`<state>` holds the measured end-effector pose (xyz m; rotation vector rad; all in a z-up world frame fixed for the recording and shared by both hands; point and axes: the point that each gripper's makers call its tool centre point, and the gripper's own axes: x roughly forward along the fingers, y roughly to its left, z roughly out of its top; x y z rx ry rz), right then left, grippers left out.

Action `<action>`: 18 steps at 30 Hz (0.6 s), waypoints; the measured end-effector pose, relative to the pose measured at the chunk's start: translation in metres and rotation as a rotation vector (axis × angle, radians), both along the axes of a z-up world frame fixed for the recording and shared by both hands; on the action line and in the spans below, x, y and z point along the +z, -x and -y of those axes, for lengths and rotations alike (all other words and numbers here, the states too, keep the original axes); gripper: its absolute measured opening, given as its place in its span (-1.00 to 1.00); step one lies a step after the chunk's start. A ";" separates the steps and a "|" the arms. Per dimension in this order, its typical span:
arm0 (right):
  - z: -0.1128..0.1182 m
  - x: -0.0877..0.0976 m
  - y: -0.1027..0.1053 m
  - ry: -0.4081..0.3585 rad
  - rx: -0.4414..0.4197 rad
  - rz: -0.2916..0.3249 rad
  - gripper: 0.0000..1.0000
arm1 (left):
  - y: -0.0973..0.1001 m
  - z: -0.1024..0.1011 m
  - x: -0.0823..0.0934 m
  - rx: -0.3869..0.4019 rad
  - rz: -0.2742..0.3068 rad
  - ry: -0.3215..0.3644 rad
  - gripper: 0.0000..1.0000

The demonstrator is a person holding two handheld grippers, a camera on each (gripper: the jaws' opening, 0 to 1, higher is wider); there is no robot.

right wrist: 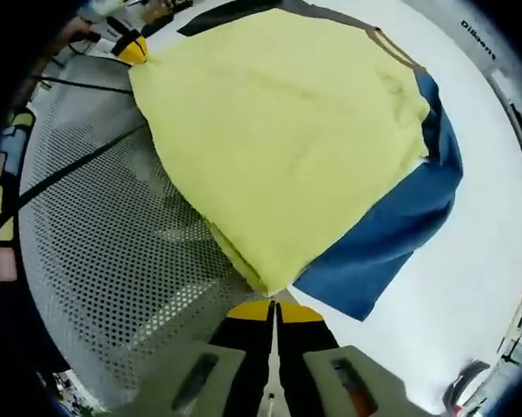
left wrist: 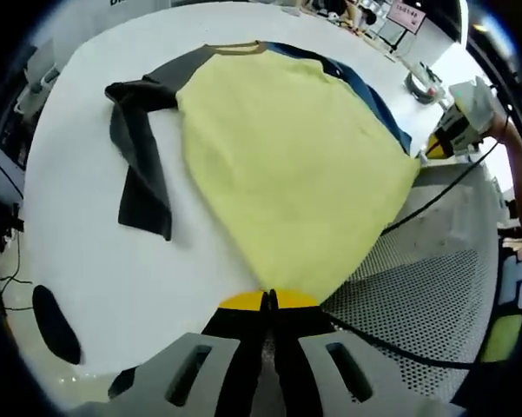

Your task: Fold the garment on the visible template until the final outline fits inside the template.

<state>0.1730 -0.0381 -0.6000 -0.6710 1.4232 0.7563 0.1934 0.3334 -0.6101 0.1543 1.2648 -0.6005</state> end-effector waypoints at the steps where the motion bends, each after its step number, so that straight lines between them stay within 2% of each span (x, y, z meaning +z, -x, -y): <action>1: 0.005 0.006 -0.005 0.008 -0.004 0.038 -1.00 | -0.001 -0.003 0.002 0.006 0.011 -0.009 -1.00; 5: 0.015 0.009 -0.015 0.003 -0.059 0.073 -1.00 | -0.004 -0.008 0.009 0.041 0.037 0.010 -1.00; 7: 0.018 0.005 -0.011 0.003 -0.086 0.039 -1.00 | -0.006 -0.007 0.012 0.056 0.049 0.030 -1.00; 13: 0.014 0.001 -0.014 -0.015 -0.097 0.055 -1.00 | -0.011 -0.004 0.019 0.062 0.094 0.028 -1.00; 15: 0.017 -0.004 -0.018 -0.006 -0.097 0.075 -0.98 | -0.014 -0.001 0.022 0.069 0.117 0.039 -1.00; 18: 0.017 -0.006 -0.019 -0.017 -0.106 0.073 -0.97 | -0.024 -0.001 0.027 0.005 0.202 0.003 -1.00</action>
